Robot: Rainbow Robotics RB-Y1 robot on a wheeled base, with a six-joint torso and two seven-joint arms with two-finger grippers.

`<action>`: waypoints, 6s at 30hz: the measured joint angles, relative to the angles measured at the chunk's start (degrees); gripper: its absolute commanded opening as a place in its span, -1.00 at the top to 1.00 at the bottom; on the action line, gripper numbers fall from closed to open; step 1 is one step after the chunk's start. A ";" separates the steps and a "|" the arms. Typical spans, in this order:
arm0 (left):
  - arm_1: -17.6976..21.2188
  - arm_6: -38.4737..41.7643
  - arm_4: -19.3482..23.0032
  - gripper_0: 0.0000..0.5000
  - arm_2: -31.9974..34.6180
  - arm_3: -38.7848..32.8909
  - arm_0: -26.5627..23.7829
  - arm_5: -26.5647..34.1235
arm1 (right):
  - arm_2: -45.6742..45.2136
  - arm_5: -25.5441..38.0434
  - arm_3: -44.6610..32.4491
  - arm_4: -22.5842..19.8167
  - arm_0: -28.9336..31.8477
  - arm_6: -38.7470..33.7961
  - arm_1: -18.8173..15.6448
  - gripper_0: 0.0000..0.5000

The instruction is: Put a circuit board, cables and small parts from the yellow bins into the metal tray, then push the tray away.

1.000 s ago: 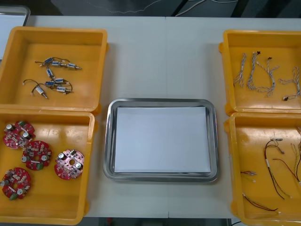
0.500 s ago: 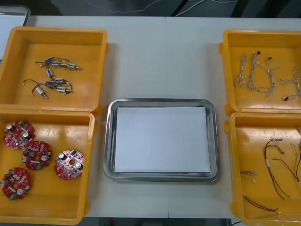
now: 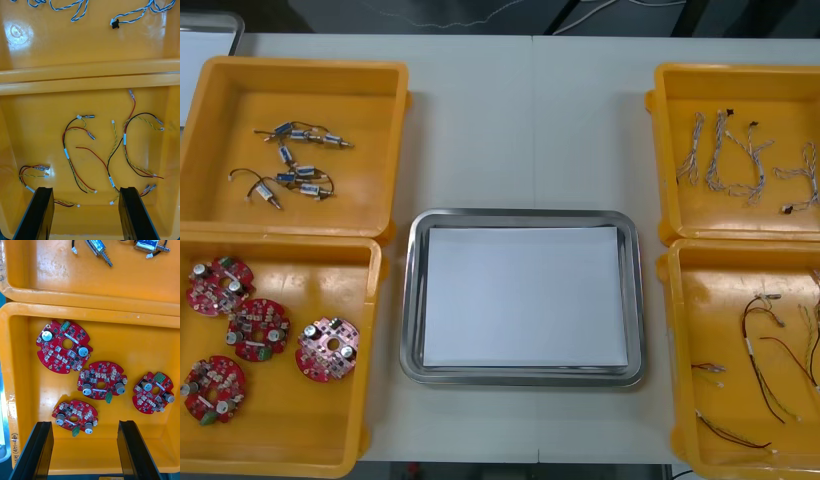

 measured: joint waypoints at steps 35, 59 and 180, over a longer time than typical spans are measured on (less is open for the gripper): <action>-2.33 0.02 -1.36 -1.00 -7.53 1.14 5.02 -9.91 | -0.32 -3.94 0.48 0.01 3.69 0.00 1.39 -1.00; -1.87 0.07 -4.37 -1.00 -14.95 -1.45 17.89 -30.11 | -1.13 -19.16 0.50 -0.04 20.19 9.98 1.39 -1.00; -0.70 0.14 -21.29 1.00 -27.93 -4.53 20.45 -32.12 | 17.91 -48.94 7.16 7.75 32.63 10.06 2.24 1.00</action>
